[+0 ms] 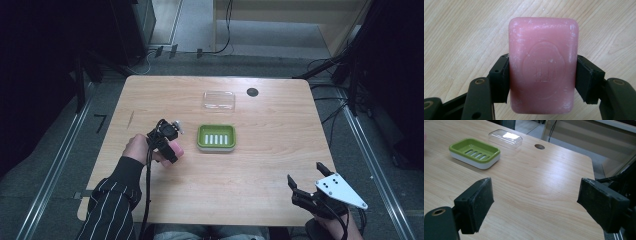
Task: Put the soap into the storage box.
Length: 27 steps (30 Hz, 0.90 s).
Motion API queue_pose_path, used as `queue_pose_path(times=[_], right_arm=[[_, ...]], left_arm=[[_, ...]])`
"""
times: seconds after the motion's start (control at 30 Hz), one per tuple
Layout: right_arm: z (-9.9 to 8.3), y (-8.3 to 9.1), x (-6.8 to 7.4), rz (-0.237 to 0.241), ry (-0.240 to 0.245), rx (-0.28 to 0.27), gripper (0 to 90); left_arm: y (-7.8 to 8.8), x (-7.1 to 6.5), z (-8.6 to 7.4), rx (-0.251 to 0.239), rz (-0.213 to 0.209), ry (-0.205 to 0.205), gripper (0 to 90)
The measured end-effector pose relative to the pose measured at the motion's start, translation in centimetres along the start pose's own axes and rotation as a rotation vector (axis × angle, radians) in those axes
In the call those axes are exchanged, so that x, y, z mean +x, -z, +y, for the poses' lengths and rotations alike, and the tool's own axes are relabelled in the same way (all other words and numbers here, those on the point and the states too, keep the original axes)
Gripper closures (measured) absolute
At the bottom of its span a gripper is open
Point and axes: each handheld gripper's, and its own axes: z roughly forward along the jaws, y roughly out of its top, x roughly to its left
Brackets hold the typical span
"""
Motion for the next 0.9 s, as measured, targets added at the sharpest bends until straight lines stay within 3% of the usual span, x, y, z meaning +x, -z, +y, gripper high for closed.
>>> queue_pose_path(times=[0.43, 0.9], right_arm=[[0.0, 0.0, 0.0, 0.001, 0.001, 0.002, 13.6], [0.0, 0.0, 0.0, 0.001, 0.002, 0.003, 13.6]], left_arm=[[0.7, -0.5, 1.6, 0.011, -0.003, -0.07, 38.4], [1.1, -0.7, 2.8, 0.004, -0.006, -0.11, 38.5]])
